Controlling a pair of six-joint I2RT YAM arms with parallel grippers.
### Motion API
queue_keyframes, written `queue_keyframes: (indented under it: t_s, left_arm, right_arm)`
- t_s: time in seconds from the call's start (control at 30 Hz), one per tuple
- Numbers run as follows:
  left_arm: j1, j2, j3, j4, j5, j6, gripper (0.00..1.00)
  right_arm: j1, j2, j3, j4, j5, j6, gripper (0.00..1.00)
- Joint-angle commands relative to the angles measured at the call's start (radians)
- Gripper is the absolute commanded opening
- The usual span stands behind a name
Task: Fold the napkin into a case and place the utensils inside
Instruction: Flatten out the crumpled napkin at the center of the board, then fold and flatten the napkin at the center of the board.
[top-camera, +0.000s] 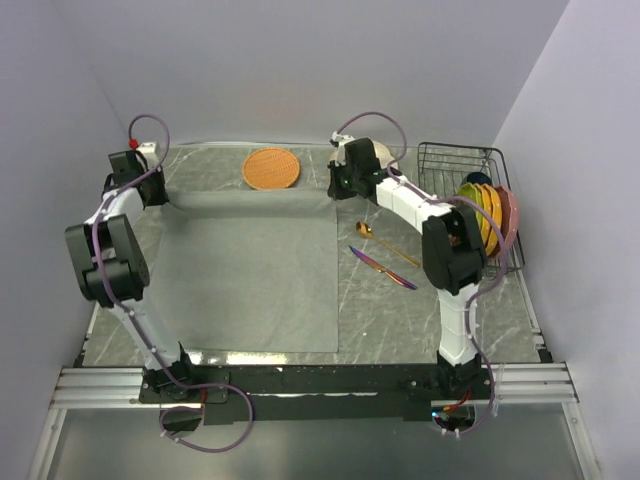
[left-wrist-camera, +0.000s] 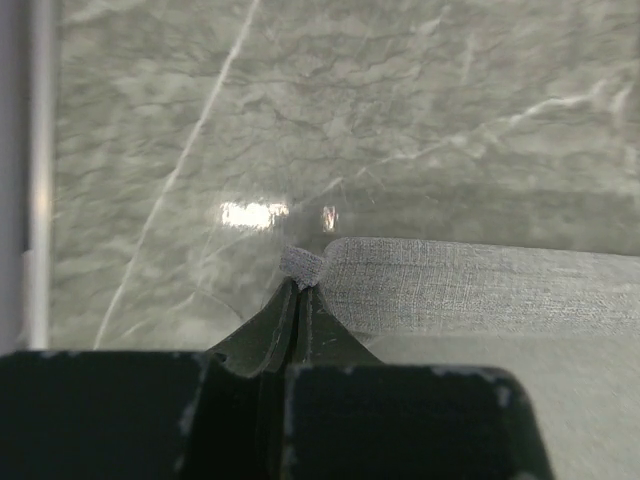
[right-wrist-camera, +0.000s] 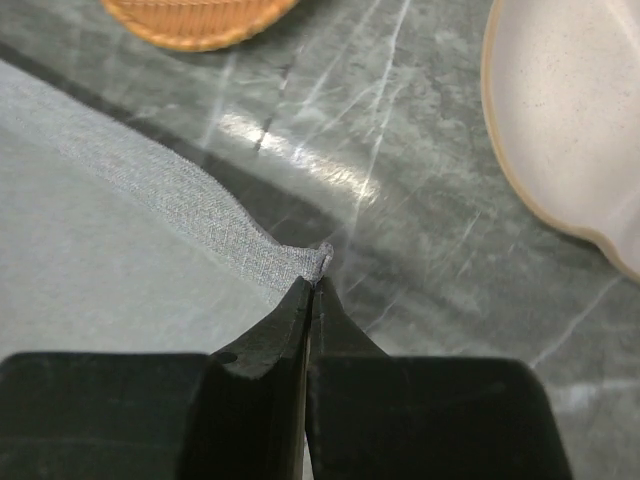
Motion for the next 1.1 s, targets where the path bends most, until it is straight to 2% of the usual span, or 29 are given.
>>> queue_keyframes:
  t_s: [0.0, 0.17, 0.3, 0.43, 0.53, 0.67, 0.8, 0.93, 1.07]
  left_arm:
    - [-0.001, 0.105, 0.157, 0.042, 0.048, -0.028, 0.01]
    - [-0.008, 0.134, 0.213, -0.012, 0.061, -0.007, 0.01]
    - [-0.004, 0.119, 0.257, -0.179, 0.084, 0.126, 0.01]
    - [0.030, 0.060, 0.220, -0.338, 0.160, 0.263, 0.03]
    - [0.044, -0.005, 0.165, -0.401, 0.178, 0.354, 0.04]
    - [0.085, -0.151, 0.009, -0.458, 0.189, 0.450, 0.04]
    - [0.104, -0.255, -0.119, -0.516, 0.180, 0.556, 0.05]
    - [0.128, -0.357, -0.241, -0.530, 0.138, 0.636, 0.05]
    - [0.162, -0.394, -0.349, -0.535, 0.100, 0.732, 0.04]
  right_arm:
    - [-0.027, 0.050, 0.146, 0.028, -0.017, -0.049, 0.00]
    - [-0.038, 0.066, 0.195, -0.010, -0.054, -0.070, 0.00]
    - [-0.037, 0.035, 0.187, -0.065, -0.110, -0.095, 0.00]
    - [-0.031, -0.020, 0.124, -0.157, -0.170, -0.170, 0.00]
    - [-0.027, -0.107, 0.016, -0.187, -0.209, -0.204, 0.00]
    - [0.002, -0.217, -0.136, -0.234, -0.271, -0.271, 0.00]
    - [0.045, -0.324, -0.277, -0.271, -0.269, -0.388, 0.00]
    - [0.095, -0.388, -0.397, -0.314, -0.265, -0.426, 0.00]
    - [0.160, -0.398, -0.452, -0.322, -0.246, -0.417, 0.00]
